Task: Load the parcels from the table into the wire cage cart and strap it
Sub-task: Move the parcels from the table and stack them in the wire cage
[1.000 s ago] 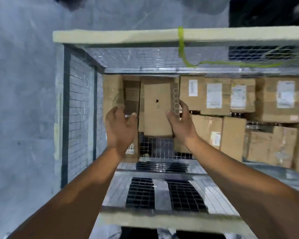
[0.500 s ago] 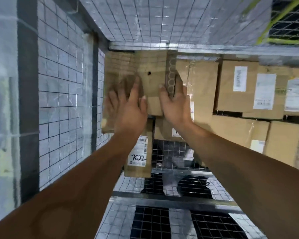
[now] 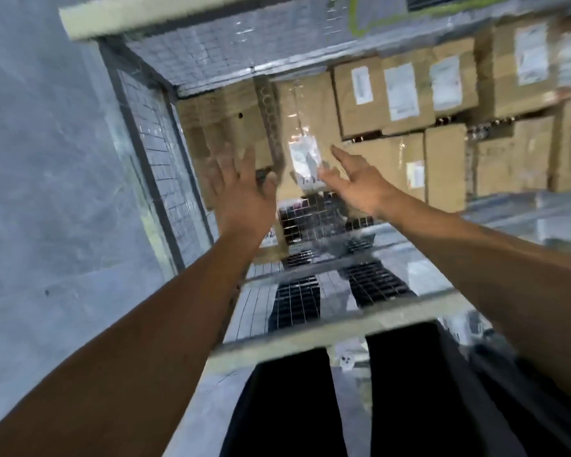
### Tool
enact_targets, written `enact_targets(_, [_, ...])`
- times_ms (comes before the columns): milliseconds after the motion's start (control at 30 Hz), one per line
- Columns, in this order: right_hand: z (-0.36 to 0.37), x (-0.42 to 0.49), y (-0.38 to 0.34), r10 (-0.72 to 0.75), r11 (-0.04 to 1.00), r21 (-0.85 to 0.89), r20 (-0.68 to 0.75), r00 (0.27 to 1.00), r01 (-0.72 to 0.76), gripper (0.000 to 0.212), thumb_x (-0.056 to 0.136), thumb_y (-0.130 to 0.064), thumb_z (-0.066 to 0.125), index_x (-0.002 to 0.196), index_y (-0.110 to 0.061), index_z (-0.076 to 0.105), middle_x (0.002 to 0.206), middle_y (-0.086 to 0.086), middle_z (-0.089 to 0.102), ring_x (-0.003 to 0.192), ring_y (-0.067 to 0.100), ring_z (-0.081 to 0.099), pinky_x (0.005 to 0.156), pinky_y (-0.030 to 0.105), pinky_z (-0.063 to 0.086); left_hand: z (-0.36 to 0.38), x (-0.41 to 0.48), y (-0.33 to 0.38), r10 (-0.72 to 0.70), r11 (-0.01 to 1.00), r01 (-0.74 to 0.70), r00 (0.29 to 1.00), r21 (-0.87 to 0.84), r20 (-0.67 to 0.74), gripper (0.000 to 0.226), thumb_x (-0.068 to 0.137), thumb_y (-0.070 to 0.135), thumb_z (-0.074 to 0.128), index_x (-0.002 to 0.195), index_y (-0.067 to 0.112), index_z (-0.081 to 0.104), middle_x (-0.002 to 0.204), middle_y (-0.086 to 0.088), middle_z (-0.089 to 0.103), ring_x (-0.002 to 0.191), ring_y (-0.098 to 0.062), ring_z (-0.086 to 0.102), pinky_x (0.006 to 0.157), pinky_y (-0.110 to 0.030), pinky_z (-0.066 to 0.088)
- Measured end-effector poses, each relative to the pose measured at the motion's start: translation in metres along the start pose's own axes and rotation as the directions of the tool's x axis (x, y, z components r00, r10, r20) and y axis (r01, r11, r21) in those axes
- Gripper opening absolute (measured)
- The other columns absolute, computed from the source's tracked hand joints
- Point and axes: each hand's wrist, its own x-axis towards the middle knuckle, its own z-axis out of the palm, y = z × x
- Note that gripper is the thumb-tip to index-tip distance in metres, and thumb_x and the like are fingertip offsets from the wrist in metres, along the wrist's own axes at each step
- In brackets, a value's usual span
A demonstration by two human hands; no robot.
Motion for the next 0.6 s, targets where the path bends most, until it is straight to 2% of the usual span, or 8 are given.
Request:
enact_targets(167, [-0.044, -0.129, 0.03, 0.021, 0.996, -0.073, -0.289, 0.957, -0.044, 0.075, 0.097, -0.073, 0.042, 0.163, -0.041, 0.022, 0.17, 0.005, 0.026, 0.156, 0.032, 0.02, 0.125, 0.054, 0.02, -0.036, -0.066, 0.058, 0.209, 0.978, -0.21, 0.977, 0.006, 0.043, 0.065, 0.104, 0.058, 0.043, 0.158, 0.022, 0.039, 0.172, -0.015, 0.013, 0.158, -0.043, 0.003, 0.128, -0.052, 0.005])
enact_targets(267, [-0.052, -0.203, 0.055, 0.042, 0.998, -0.014, -0.458, 0.888, -0.055, 0.069, 0.102, -0.061, 0.047, 0.162, -0.033, 0.03, 0.166, 0.005, 0.033, 0.153, 0.03, 0.026, 0.125, 0.05, 0.021, -0.046, -0.109, 0.107, 0.319, 0.948, -0.319, 0.946, -0.002, 0.058, 0.066, 0.104, 0.057, 0.047, 0.16, 0.023, 0.037, 0.172, -0.013, 0.014, 0.158, -0.042, 0.007, 0.127, -0.052, 0.01])
enact_targets(333, [-0.052, -0.249, 0.071, 0.096, 0.994, 0.095, -0.531, 0.842, -0.054, 0.065, 0.104, -0.054, 0.048, 0.162, -0.029, 0.032, 0.165, 0.009, 0.035, 0.152, 0.032, 0.028, 0.124, 0.046, 0.022, -0.052, -0.14, 0.14, 0.393, 0.919, -0.393, 0.916, -0.026, 0.08, 0.065, 0.104, 0.055, 0.05, 0.16, 0.023, 0.037, 0.172, -0.01, 0.016, 0.157, -0.041, 0.009, 0.126, -0.055, 0.012])
enact_targets(433, [-0.044, -0.314, 0.104, 0.203, 0.969, 0.236, -0.618, 0.759, -0.068, 0.063, 0.106, -0.054, 0.046, 0.162, -0.031, 0.031, 0.165, 0.008, 0.034, 0.153, 0.03, 0.026, 0.125, 0.043, 0.02, -0.051, -0.189, 0.187, 0.565, 0.82, -0.572, 0.816, 0.03, 0.124, 0.067, 0.101, 0.056, 0.053, 0.159, 0.024, 0.039, 0.169, -0.01, 0.025, 0.155, -0.043, 0.015, 0.122, -0.06, 0.017])
enact_targets(533, [-0.025, -0.377, 0.147, 0.299, 0.946, 0.307, -0.696, 0.653, -0.106, 0.066, 0.103, -0.063, 0.041, 0.162, -0.035, 0.03, 0.167, 0.005, 0.032, 0.156, 0.026, 0.022, 0.126, 0.051, 0.019, -0.039, -0.238, 0.226, 0.662, 0.726, -0.683, 0.725, 0.077, 0.193, 0.072, 0.098, 0.066, 0.049, 0.16, 0.036, 0.033, 0.172, 0.003, 0.018, 0.159, -0.035, 0.006, 0.125, -0.058, 0.004])
enact_targets(600, [-0.007, -0.422, 0.178, 0.382, 0.915, 0.38, -0.711, 0.59, -0.134, 0.07, 0.101, -0.069, 0.038, 0.162, -0.038, 0.028, 0.169, 0.004, 0.029, 0.157, 0.025, 0.02, 0.125, 0.057, 0.018, -0.03, -0.273, 0.248, 0.705, 0.665, -0.741, 0.664, 0.092, 0.248, 0.073, 0.097, 0.071, 0.044, 0.16, 0.04, 0.028, 0.173, 0.006, 0.015, 0.159, -0.031, 0.001, 0.125, -0.06, 0.0])
